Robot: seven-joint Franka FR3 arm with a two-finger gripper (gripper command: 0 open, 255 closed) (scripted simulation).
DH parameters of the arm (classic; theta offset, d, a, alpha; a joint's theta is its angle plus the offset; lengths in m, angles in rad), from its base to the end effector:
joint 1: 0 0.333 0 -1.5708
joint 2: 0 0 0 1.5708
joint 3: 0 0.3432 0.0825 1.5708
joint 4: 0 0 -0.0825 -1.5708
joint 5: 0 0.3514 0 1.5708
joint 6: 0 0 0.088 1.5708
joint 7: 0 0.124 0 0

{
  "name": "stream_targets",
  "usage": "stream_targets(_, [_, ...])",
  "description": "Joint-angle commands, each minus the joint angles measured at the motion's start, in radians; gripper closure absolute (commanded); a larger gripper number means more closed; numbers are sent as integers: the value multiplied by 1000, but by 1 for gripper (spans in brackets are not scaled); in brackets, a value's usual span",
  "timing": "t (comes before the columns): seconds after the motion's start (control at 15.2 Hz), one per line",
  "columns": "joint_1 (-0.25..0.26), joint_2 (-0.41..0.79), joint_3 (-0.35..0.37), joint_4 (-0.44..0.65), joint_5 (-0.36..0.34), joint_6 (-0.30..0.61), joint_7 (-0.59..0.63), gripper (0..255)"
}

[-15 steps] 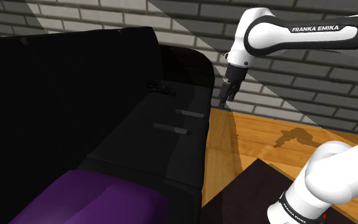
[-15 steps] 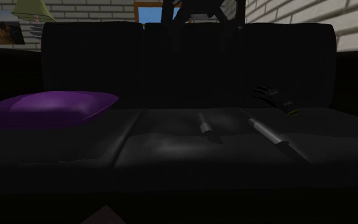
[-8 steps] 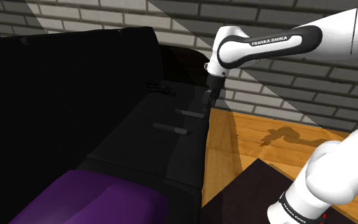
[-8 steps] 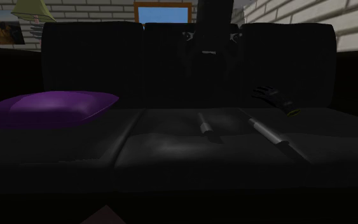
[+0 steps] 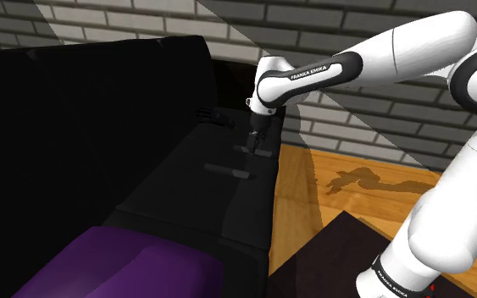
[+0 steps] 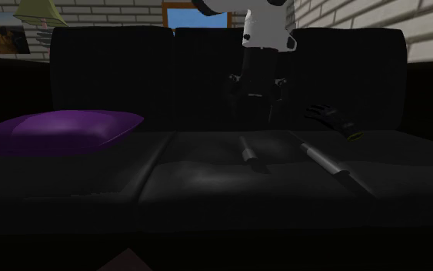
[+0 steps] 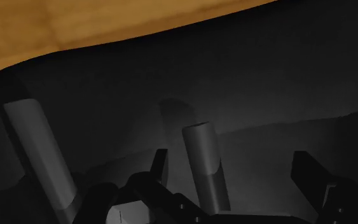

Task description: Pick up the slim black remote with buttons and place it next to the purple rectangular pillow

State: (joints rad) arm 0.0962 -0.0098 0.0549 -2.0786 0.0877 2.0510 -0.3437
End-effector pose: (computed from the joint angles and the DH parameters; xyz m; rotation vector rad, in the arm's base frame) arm 0.5064 0.0833 0.4563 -2.9849 -0.6888 0.0158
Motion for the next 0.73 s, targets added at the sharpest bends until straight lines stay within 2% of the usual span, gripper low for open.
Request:
stream_targets(0.0, [5,82,5,53,-4,24,-23,0])
stream_targets(0.46, [29,344,27,264,-31,61,-83,0])
stream_targets(0.66, [31,361,28,246,-31,96,-83,0])
